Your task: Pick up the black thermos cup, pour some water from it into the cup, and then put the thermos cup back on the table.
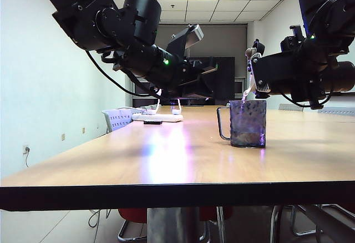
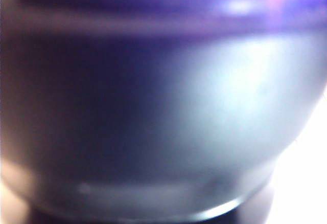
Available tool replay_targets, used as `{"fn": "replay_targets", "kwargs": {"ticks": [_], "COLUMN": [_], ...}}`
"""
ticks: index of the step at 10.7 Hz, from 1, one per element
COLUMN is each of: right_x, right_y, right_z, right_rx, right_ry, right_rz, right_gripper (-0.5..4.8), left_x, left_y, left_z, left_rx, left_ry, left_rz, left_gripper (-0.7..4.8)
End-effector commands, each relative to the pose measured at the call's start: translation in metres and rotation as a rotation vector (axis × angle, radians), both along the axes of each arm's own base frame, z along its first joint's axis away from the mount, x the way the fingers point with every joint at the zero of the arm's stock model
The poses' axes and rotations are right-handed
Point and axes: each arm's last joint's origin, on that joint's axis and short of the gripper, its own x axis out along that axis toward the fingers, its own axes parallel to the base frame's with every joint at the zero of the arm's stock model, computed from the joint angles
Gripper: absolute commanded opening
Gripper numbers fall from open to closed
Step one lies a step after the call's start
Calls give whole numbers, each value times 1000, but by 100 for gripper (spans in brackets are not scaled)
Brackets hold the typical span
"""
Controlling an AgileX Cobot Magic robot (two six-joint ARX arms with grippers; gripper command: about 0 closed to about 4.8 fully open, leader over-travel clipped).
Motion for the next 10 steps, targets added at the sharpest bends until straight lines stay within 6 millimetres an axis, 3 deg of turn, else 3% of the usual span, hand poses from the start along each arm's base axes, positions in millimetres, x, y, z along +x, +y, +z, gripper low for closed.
{"fn": "replay_targets", "kwargs": {"ticks": [1,10], "right_x": [1,1], "right_y": [0,1], "right_z": [15,15], "right_rx": [7,-14], "right_ry": [-96,-95], "right_rz": [-5,2], "right_gripper": [94,94], "left_x": [0,0], "left_y": [-1,-1], "left_z": [4,3], "left_rx": [-7,-7], "left_ry": [-9,-8], "left_rz": [-7,-8], "left_gripper": [-5,-5]}}
